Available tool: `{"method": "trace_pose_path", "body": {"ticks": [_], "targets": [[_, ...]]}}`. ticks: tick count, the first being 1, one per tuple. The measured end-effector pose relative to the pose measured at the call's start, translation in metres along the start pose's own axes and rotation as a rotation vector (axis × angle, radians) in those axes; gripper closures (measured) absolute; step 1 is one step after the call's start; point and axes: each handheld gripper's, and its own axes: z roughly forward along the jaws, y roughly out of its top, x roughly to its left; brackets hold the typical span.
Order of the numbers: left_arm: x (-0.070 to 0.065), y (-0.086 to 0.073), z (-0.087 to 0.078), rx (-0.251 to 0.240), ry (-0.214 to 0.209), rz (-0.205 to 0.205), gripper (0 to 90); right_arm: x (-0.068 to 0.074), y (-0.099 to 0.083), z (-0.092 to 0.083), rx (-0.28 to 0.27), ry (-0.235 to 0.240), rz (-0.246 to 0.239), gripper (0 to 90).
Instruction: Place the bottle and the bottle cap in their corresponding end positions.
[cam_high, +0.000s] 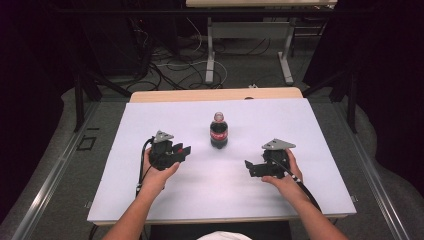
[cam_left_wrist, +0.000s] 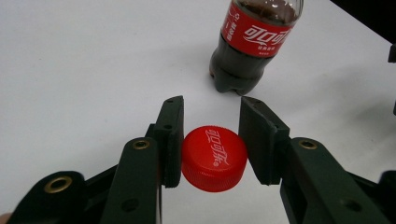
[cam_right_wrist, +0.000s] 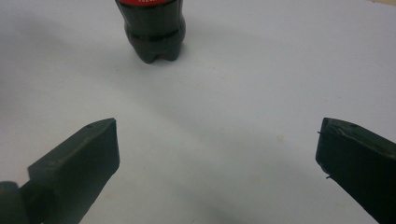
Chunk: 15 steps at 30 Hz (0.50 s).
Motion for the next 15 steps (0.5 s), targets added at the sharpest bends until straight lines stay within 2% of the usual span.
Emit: {"method": "trace_pose_path", "body": {"ticks": [1, 3, 5, 6, 11, 15], "targets": [[-0.003, -0.001, 0.003, -0.023, 0.004, -0.013, 61.5, -0.001, -0.002, -0.001, 0.001, 0.002, 0.003, 0.0], [-0.004, -0.002, 0.005, -0.013, 0.007, 0.010, 61.5, -0.003, -0.005, -0.004, 0.006, 0.004, 0.012, 0.0], [-0.006, -0.002, 0.007, 0.005, -0.007, 0.013, 61.5, -0.007, -0.009, -0.006, 0.002, -0.003, 0.019, 0.0], [-0.007, -0.003, 0.009, -0.003, 0.005, 0.028, 61.5, -0.009, -0.011, -0.006, 0.003, -0.004, 0.025, 0.0], [-0.016, -0.006, 0.016, -0.006, -0.019, 0.053, 61.5, -0.016, -0.019, -0.007, 0.004, -0.014, 0.032, 0.0], [-0.025, -0.009, 0.024, 0.003, -0.040, 0.058, 61.5, -0.019, -0.022, -0.004, 0.012, -0.012, 0.043, 0.0]]}}
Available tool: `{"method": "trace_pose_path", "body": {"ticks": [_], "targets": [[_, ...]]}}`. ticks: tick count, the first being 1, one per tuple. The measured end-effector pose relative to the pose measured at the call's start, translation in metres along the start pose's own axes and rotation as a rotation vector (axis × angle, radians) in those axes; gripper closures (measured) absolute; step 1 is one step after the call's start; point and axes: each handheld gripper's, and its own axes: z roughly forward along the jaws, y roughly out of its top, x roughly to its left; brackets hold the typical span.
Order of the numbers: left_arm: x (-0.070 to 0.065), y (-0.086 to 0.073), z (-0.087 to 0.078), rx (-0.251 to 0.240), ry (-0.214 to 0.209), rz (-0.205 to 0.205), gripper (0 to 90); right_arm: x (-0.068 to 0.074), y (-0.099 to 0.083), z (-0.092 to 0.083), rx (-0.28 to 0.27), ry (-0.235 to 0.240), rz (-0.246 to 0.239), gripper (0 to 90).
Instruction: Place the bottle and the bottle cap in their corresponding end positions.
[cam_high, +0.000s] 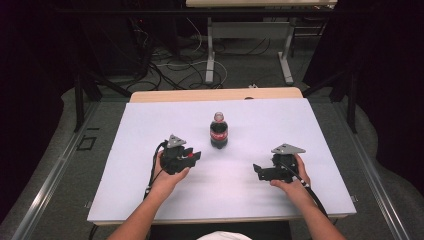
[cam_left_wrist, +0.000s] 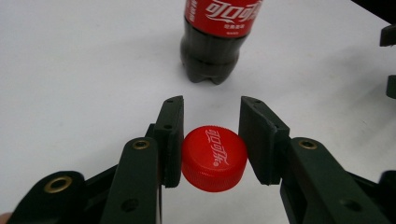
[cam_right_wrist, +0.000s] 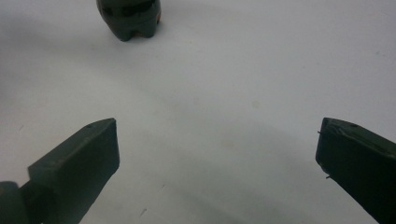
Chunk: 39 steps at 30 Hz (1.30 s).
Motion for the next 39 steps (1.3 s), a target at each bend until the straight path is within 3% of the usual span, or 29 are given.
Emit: {"method": "trace_pose_path", "body": {"ticks": [9, 13, 21, 27, 33, 34, 39], "targets": [[-0.024, -0.002, 0.027, 0.006, -0.063, 0.027, 61.5, 0.006, -0.005, 0.005, 0.015, 0.013, -0.013, 0.0], [-0.030, -0.005, 0.041, 0.029, -0.090, 0.014, 61.6, 0.009, -0.004, 0.004, 0.000, 0.009, -0.035, 0.0], [-0.038, -0.013, 0.062, 0.040, -0.122, 0.003, 61.5, 0.006, -0.004, 0.003, -0.009, 0.015, -0.007, 0.0], [-0.044, -0.020, 0.068, 0.060, -0.128, 0.024, 61.5, 0.004, -0.004, 0.002, -0.009, 0.020, 0.013, 0.0], [-0.047, -0.024, 0.072, 0.078, -0.129, 0.076, 61.5, 0.004, -0.004, 0.002, -0.008, 0.022, 0.011, 0.0], [-0.049, -0.025, 0.072, 0.086, -0.135, 0.059, 61.5, 0.004, -0.004, 0.002, -0.009, 0.022, 0.009, 0.0], [-0.051, -0.026, 0.073, 0.087, -0.136, 0.067, 61.3, 0.003, -0.005, 0.002, -0.010, 0.023, 0.013, 0.0]]}}
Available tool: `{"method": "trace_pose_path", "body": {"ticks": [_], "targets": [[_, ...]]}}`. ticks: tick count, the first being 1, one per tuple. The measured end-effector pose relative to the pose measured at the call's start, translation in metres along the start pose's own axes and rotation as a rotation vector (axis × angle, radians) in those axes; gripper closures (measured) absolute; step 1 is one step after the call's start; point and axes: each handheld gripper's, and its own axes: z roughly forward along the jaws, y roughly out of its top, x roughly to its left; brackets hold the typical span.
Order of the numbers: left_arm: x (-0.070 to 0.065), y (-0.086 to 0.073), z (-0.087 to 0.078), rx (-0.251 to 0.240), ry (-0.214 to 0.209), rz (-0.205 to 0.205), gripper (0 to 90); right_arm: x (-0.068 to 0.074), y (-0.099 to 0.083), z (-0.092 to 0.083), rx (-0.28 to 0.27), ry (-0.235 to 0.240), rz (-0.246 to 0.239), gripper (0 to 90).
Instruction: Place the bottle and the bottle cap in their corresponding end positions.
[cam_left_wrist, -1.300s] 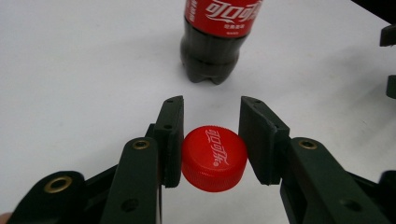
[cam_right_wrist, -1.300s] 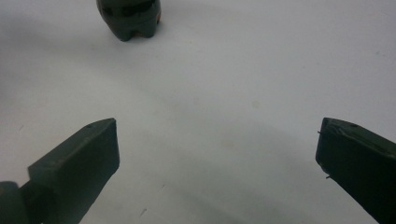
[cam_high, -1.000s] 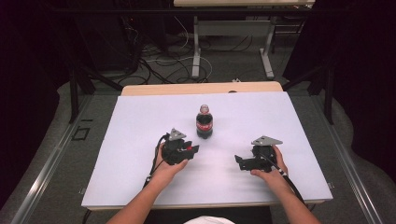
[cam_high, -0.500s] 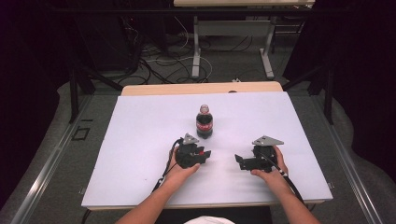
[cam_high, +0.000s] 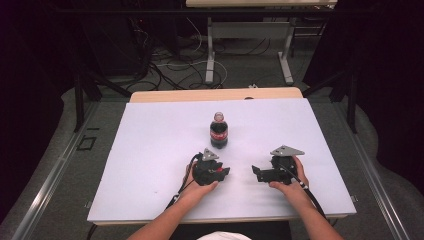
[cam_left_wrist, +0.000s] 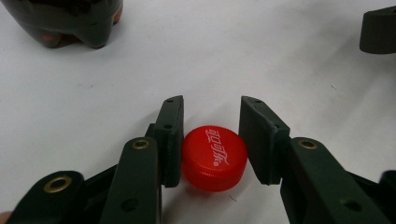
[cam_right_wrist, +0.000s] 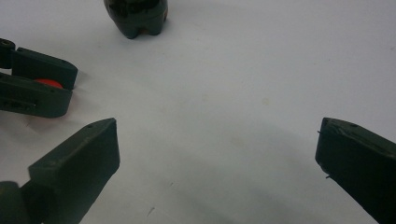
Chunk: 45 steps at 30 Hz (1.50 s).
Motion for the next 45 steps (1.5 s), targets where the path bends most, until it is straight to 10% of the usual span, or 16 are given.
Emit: {"method": "trace_pose_path", "body": {"ticks": [29, 45], "targets": [[0.025, 0.017, -0.043, -0.034, -0.005, -0.013, 28.7, -0.003, -0.001, 0.000, -0.002, -0.006, -0.002, 0.0], [0.066, 0.002, -0.102, -0.084, 0.114, 0.028, 22.4, -0.004, -0.001, 0.001, 0.002, -0.006, 0.004, 0.0]]}}
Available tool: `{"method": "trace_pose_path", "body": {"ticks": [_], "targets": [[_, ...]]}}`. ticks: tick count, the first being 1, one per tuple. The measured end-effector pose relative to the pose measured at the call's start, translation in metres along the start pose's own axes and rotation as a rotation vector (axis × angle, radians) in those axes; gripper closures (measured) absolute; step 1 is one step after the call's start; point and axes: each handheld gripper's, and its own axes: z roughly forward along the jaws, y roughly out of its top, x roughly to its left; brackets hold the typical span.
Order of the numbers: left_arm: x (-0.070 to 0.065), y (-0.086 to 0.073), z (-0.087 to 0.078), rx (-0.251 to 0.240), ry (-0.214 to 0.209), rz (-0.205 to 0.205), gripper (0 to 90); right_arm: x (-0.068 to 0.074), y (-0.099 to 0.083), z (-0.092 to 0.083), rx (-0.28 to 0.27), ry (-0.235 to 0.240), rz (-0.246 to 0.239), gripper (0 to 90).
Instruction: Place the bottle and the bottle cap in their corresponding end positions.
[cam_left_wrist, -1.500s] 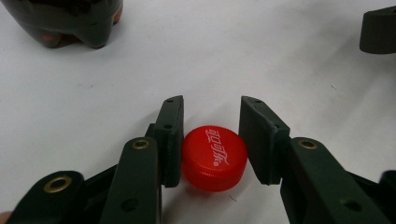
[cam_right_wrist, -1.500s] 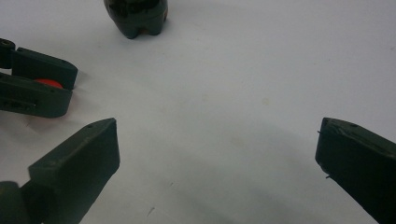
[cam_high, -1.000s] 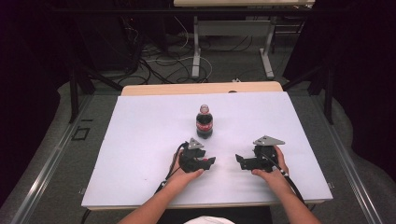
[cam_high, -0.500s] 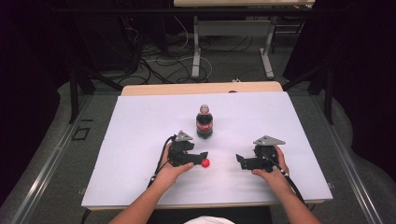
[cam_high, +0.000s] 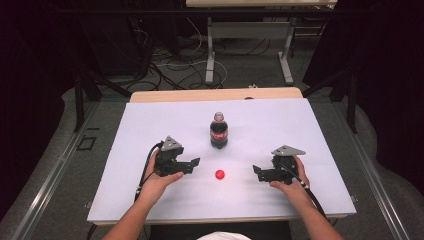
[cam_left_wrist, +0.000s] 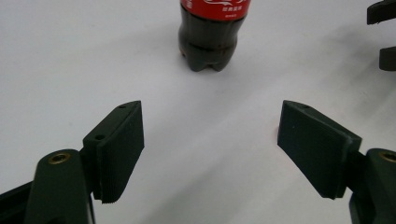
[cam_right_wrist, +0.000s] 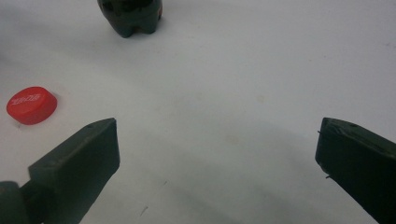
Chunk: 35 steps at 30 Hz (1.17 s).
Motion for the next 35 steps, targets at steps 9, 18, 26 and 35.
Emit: {"method": "trace_pose_path", "body": {"ticks": [9, 18, 26, 35], "targets": [[0.023, -0.013, -0.021, -0.036, 0.049, -0.076, 1.1, 0.000, 0.000, -0.001, 0.001, -0.006, 0.004, 0.0], [0.048, -0.033, -0.039, -0.099, 0.104, -0.161, 0.4, -0.003, 0.000, -0.001, -0.001, -0.009, 0.001, 0.0], [0.074, -0.052, -0.045, -0.144, 0.159, -0.215, 0.4, -0.007, -0.001, 0.000, 0.000, -0.014, 0.013, 0.0], [0.085, -0.061, -0.045, -0.121, 0.228, -0.221, 0.4, -0.012, -0.003, 0.002, 0.004, -0.019, 0.036, 0.0]]}}
